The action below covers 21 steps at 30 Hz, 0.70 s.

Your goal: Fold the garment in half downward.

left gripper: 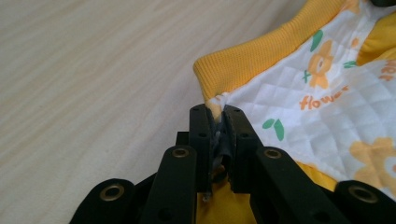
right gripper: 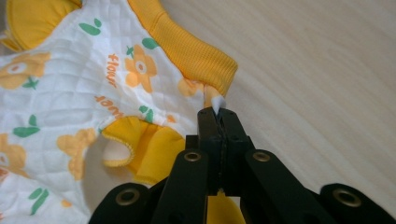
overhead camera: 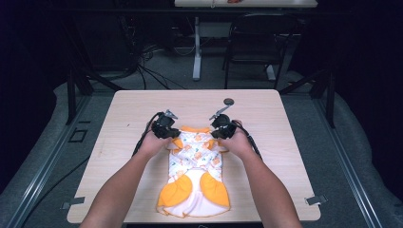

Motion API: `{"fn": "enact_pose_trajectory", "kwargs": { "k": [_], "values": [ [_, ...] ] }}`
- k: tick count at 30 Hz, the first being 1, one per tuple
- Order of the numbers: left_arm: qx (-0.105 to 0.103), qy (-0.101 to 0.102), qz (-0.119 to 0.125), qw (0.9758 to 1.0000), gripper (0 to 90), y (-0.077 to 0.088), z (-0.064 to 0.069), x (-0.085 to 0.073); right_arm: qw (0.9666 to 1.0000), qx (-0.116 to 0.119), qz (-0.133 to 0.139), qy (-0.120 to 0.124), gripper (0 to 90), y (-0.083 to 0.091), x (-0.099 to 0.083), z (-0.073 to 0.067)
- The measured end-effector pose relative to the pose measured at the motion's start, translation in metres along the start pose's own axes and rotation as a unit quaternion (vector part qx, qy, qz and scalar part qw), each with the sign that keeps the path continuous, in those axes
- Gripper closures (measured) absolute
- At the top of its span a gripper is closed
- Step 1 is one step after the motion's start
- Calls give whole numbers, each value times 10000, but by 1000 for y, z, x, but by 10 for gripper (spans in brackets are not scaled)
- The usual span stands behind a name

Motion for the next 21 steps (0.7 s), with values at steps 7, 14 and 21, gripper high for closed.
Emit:
{"fn": "enact_pose_trajectory", "kwargs": {
  "k": [7, 14, 21],
  "values": [
    [60, -131, 234, 9996, 829, 18, 3, 11, 9997, -24, 254, 43, 895, 22, 10, 4],
    [120, -227, 383, 9989, 829, 33, 4, 20, 9989, -118, 449, 62, 895, 37, 18, 6],
    [201, -265, 437, 9985, 829, 40, 3, 27, 9983, -217, 464, 277, 894, 45, 27, 5]
  ]
}}
Point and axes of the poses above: each handheld gripper's, and its own axes: y roughly backward along the jaws, x roughly out of its top, z roughly to its right, the point moved 6 cm from there along -y, roughly forward along the jaws, and after that the axes turned 8 degrees about -x, right-handed, at the moved point
